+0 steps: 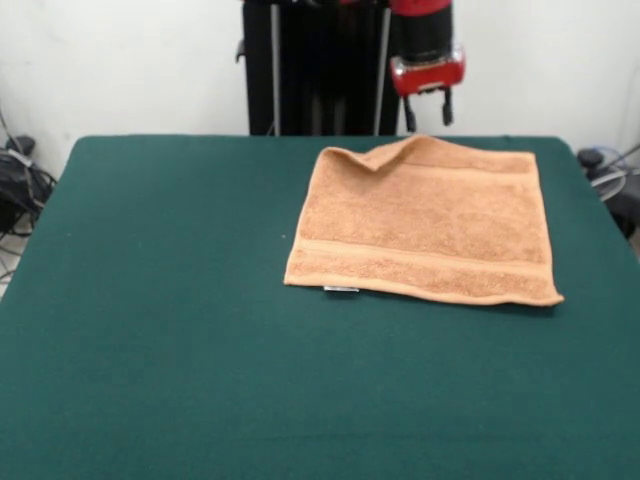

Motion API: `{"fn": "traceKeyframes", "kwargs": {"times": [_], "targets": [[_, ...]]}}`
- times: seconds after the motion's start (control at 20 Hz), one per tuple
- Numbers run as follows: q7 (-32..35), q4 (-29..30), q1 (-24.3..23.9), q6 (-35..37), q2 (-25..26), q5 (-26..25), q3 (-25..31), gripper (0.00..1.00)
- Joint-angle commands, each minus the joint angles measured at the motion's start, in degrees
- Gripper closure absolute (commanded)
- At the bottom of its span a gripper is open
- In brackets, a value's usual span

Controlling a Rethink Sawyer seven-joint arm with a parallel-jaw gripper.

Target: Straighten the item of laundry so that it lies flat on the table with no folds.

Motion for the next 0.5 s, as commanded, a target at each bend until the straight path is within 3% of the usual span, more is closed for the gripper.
{"fn": "traceKeyframes", "kwargs": {"times": [0.05,0.5], "targets": [[5.59,-13.85,-0.91,-2.51,8.68,0.78,2.41,0.00],[5.29,-16.04,-2.25,-5.45,12.32,-1.58,1.40,0.00]]}}
